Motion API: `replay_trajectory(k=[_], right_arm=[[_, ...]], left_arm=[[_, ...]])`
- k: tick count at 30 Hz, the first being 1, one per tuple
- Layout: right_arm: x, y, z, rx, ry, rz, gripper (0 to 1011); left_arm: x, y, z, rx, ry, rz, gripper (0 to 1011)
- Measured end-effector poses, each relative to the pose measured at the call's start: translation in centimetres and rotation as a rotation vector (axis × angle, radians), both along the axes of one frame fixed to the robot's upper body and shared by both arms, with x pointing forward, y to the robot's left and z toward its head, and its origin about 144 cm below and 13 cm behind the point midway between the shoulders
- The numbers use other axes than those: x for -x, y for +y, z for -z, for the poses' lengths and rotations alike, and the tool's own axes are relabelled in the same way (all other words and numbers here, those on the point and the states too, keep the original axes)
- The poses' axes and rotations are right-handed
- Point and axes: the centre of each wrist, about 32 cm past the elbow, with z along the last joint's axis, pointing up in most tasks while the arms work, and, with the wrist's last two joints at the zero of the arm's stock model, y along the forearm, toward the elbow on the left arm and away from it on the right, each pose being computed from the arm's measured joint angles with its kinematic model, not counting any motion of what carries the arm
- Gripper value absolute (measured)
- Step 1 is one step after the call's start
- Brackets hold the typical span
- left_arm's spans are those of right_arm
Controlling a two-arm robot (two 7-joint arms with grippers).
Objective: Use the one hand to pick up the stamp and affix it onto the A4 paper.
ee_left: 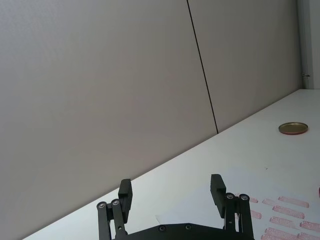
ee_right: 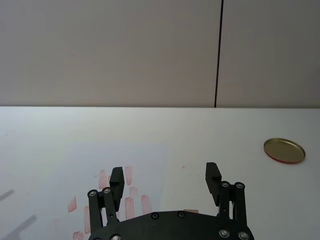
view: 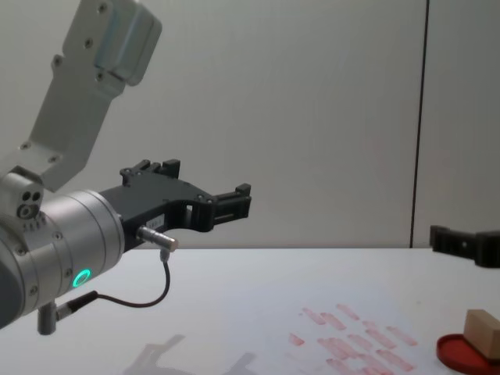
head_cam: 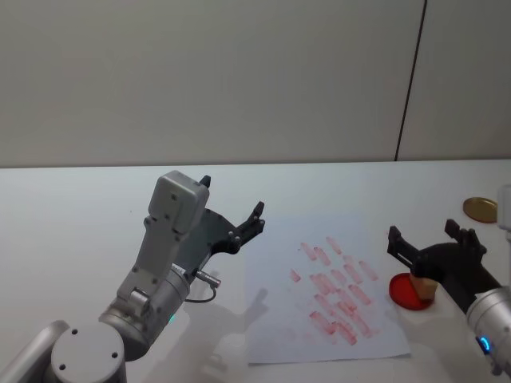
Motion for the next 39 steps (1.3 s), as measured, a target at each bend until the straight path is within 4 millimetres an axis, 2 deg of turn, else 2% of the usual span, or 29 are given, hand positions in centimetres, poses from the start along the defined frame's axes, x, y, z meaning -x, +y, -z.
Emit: replay_trajectory(k=[32,39], right_arm=[[-1.4,-0.4,1.7,0.013,0.225,0.038,1001],[-1.7,-0.5,2.1,0.007,0.244,0.044,840]], left_arm=[[0.0,0.0,0.0,0.000,0.000,0.000,993],[0.0,0.0,0.0,0.000,0.000,0.000,993]])
